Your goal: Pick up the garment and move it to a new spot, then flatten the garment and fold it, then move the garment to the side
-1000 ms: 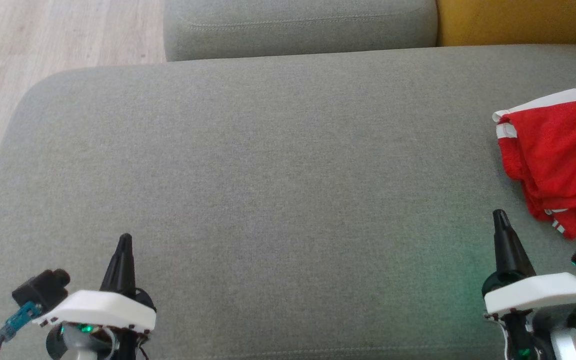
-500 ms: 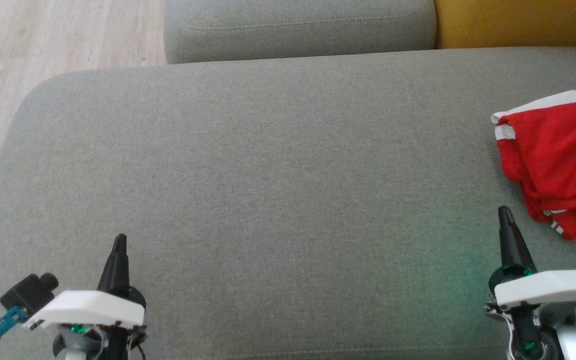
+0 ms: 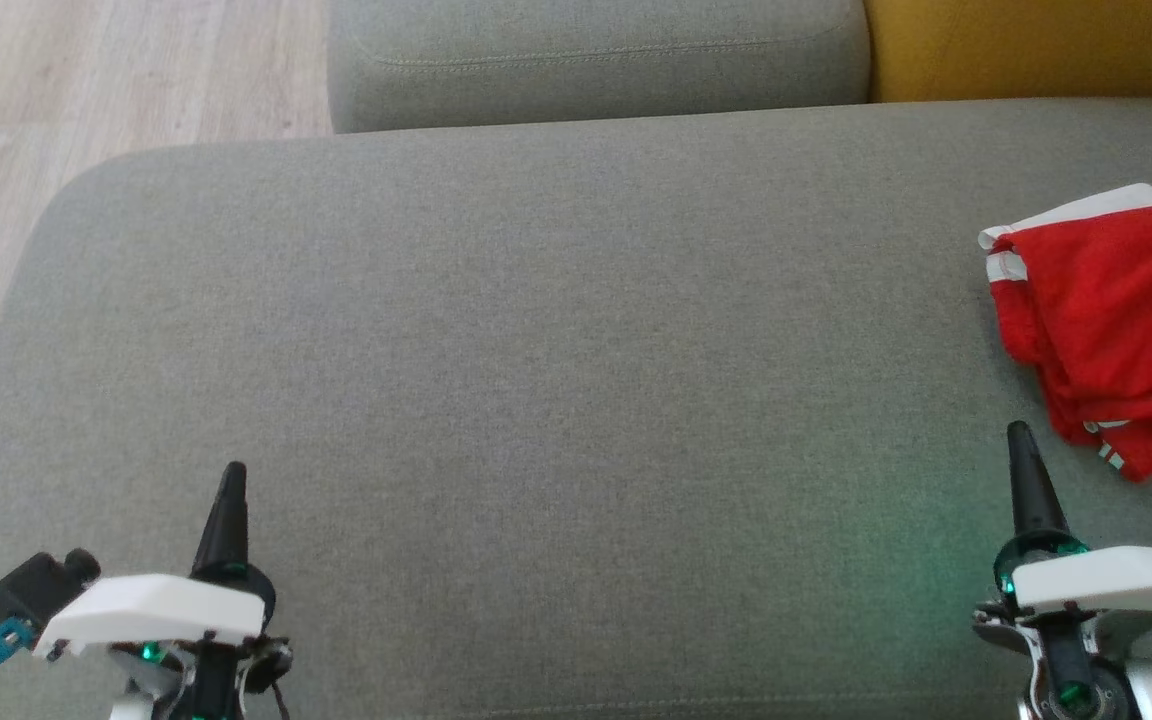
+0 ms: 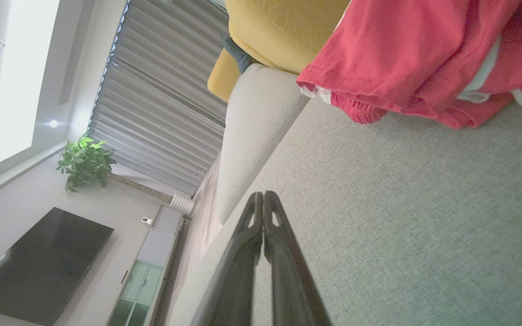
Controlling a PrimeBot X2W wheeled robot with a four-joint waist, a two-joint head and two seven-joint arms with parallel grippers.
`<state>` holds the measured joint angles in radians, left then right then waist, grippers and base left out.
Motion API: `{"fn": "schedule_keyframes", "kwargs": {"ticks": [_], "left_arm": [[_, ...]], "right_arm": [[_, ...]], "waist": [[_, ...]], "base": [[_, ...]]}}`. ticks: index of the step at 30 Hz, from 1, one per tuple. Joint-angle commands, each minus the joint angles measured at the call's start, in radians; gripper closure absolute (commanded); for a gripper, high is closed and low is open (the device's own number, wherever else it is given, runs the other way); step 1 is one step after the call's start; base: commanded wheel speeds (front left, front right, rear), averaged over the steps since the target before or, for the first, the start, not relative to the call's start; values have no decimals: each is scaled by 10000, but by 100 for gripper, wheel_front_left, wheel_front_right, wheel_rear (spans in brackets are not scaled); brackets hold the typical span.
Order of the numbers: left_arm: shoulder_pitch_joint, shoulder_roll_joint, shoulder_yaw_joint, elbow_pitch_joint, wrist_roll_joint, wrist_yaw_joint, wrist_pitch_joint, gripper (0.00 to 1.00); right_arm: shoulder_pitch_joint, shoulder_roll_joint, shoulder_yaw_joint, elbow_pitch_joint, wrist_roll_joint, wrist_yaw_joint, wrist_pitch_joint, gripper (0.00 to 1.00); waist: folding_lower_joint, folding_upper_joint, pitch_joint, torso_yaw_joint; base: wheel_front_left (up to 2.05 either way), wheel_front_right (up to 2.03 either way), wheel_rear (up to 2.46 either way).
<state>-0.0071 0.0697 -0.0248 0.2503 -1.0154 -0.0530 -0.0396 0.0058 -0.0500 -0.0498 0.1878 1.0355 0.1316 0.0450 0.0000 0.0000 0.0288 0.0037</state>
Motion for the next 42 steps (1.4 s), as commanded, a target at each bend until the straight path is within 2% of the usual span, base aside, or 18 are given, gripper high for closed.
{"fn": "schedule_keyframes", "kwargs": {"ticks": [1,42], "left_arm": [[-557,66,293,-290,-331,-100,97,100],[-929,-127,1174,-92,-4977,-659,1261,100]], "right_arm": [[-620,-229,58,-273,364,-6,44,100],[-1024,-234,-254,408,5019,-9,359,100]], "waist": [[0,0,-8,-1],[0,0,-214,-31]], "base": [[0,0,0],[0,0,0]]}}
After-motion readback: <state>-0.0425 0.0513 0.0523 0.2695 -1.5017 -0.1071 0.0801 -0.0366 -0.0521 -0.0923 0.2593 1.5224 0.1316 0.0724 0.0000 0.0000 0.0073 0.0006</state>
